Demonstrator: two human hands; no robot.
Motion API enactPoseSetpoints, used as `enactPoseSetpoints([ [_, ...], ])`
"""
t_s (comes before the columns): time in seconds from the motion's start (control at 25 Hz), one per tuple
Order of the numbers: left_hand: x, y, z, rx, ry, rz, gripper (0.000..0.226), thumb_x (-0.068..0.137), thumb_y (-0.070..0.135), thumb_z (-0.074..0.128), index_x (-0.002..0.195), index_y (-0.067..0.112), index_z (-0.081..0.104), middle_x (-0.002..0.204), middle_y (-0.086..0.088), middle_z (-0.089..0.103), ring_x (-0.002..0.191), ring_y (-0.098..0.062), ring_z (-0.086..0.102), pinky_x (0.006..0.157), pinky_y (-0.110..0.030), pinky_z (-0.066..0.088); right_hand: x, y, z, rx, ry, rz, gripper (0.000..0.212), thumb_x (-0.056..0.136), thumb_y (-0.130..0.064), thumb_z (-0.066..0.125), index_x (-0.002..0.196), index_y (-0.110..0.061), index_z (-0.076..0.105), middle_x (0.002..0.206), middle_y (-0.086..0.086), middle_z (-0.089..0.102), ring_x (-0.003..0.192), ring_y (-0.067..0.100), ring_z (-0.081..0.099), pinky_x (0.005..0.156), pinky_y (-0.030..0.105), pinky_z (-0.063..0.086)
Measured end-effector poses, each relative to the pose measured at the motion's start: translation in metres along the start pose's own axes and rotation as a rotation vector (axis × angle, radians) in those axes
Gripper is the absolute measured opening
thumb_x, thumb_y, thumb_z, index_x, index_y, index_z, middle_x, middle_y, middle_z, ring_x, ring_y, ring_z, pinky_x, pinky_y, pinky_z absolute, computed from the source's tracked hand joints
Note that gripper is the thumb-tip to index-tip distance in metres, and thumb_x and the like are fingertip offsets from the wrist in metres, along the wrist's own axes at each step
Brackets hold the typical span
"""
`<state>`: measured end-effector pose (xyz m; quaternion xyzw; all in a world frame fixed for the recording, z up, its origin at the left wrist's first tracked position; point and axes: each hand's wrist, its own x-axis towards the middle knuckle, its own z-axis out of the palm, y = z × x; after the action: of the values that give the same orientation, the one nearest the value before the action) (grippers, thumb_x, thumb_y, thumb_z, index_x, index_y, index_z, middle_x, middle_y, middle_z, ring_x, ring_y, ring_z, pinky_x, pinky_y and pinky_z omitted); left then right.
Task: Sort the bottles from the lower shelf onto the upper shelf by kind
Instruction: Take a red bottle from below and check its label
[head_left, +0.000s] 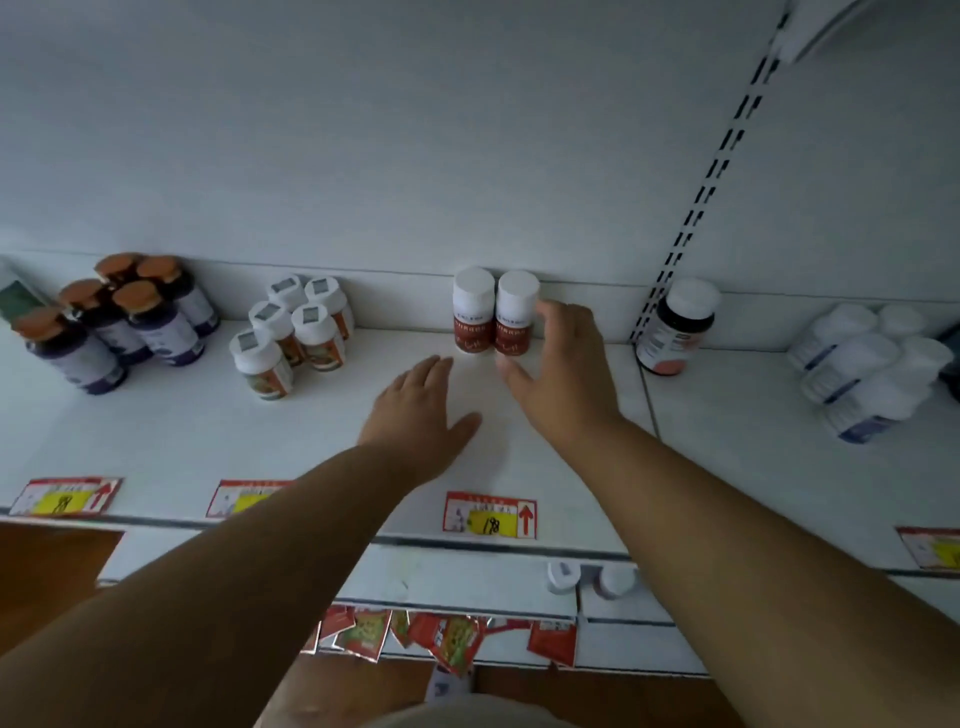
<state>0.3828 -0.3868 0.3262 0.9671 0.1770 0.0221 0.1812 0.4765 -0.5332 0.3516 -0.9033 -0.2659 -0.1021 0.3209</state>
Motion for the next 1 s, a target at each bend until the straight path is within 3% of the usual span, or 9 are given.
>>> enactPoseSetpoints([
  [0.08,-0.04,0.013,-0.003,-0.004,0.035,-0.002,0.074,0.091,0.056,0.052,0.151,0.023,0.025,0.156,0.001,0.033,0.142,-0.021,0.031,0.117,-0.041,0.028,-0.027,-0.002,-0.014,0.031,-0.023,-0.031,0.055,0.086,-0.032,0.072,0.13,-0.01,0.048,0.129,0.014,0.049,0.117,0.03,0.049,0.093,0.044,0.049],
  [0.28,-0.14,0.036,0.002,-0.017,0.108,0.051,0.055,0.093,0.044,0.056,0.142,0.024,0.041,0.14,0.001,0.051,0.128,-0.022,0.046,0.107,-0.039,0.037,-0.106,-0.014,-0.054,0.124,-0.11,-0.077,0.034,0.093,-0.031,0.063,0.12,-0.013,0.055,0.116,0.004,0.058,0.106,0.018,0.055,0.085,0.028,0.047],
  [0.52,-0.198,0.01,0.009,0.056,0.066,0.241,0.05,0.091,0.044,0.056,0.137,0.026,0.048,0.133,0.0,0.057,0.122,-0.024,0.053,0.101,-0.041,0.042,-0.184,-0.044,-0.07,0.095,-0.225,0.007,0.037,0.097,-0.033,0.057,0.13,-0.023,0.048,0.125,-0.004,0.053,0.112,0.012,0.051,0.089,0.03,0.051],
  [0.76,-0.213,-0.046,0.038,0.011,-0.015,0.281,0.055,0.092,0.045,0.057,0.142,0.028,0.042,0.139,-0.001,0.053,0.125,-0.025,0.05,0.104,-0.042,0.04,-0.236,-0.07,-0.03,0.002,-0.221,0.23,0.035,0.095,-0.041,0.056,0.127,-0.031,0.048,0.128,-0.009,0.046,0.114,0.009,0.049,0.089,0.031,0.05],
  [0.92,-0.205,-0.059,0.085,-0.042,-0.055,0.251,0.057,0.091,0.043,0.057,0.143,0.028,0.04,0.138,-0.003,0.052,0.124,-0.028,0.05,0.102,-0.045,0.041,-0.252,-0.048,0.01,0.002,-0.195,0.206,0.037,0.094,-0.036,0.062,0.128,-0.027,0.051,0.129,-0.006,0.049,0.115,0.01,0.052,0.089,0.028,0.051],
  [1.0,-0.196,-0.064,0.122,-0.038,-0.066,0.273,0.058,0.091,0.043,0.057,0.144,0.028,0.038,0.136,-0.005,0.053,0.122,-0.03,0.051,0.099,-0.047,0.043,-0.258,-0.02,0.04,0.034,-0.199,0.189,0.038,0.092,-0.032,0.066,0.127,-0.024,0.054,0.124,-0.005,0.057,0.11,0.007,0.055,0.086,0.02,0.049],
])
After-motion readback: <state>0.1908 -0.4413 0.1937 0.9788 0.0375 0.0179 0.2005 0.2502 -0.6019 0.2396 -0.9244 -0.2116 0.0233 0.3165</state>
